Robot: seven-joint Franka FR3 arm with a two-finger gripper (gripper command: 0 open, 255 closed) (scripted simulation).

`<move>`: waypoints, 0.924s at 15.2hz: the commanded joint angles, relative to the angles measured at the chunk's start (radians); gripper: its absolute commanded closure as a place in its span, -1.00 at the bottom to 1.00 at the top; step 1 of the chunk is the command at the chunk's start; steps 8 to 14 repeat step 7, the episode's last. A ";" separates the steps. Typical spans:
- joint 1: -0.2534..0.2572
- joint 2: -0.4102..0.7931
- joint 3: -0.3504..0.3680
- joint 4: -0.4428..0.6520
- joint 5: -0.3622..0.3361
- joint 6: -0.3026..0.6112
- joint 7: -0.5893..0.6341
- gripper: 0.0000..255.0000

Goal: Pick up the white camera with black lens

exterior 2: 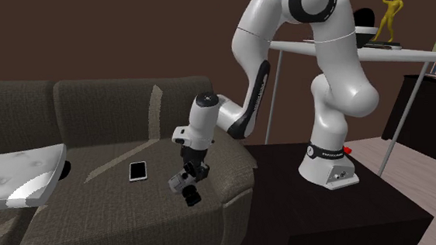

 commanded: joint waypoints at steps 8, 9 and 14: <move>-0.037 -0.099 0.051 -0.038 0.082 -0.060 -0.088 1.00; -0.037 -0.099 0.051 -0.038 0.082 -0.060 -0.088 1.00; -0.037 -0.099 0.051 -0.038 0.082 -0.060 -0.088 1.00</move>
